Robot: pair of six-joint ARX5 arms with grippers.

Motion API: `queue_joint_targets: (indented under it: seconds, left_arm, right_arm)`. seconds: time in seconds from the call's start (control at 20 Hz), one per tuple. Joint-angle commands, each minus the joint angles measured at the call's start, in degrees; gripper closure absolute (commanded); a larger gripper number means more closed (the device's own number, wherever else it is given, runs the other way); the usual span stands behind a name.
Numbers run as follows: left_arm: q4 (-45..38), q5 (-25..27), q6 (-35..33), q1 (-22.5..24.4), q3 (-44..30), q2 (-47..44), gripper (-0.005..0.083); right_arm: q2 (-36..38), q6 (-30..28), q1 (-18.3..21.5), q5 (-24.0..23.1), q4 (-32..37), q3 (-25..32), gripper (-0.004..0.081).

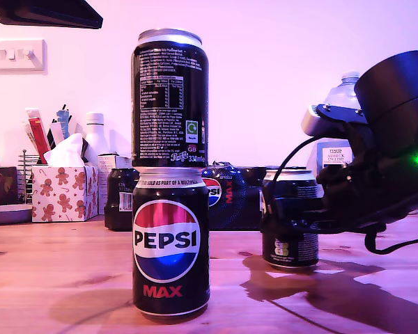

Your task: Stack up the Pepsi cans on top of each other

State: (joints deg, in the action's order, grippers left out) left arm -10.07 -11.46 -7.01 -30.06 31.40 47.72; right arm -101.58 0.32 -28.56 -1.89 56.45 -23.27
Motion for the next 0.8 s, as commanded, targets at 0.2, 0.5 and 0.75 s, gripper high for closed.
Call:
queue_joint_targets:
  seconds: [0.2,0.5,0.75]
  left_arm:
    - [-0.2,0.0,0.2,-0.1,0.1,0.0,0.0795]
    - [-0.1,0.0,0.2,-0.1,0.1,0.0,0.0795]
    - [1.3,0.0,0.1,-0.1,0.1,0.0,0.0795]
  right_arm:
    - [-0.3,0.1,0.1,0.0,-0.2,-1.0,0.0256]
    - [-0.3,0.0,0.1,0.5,-0.5,-2.5,0.0316]
    - [1.0,0.0,-1.0,1.9,-0.6,-3.2,0.0365]
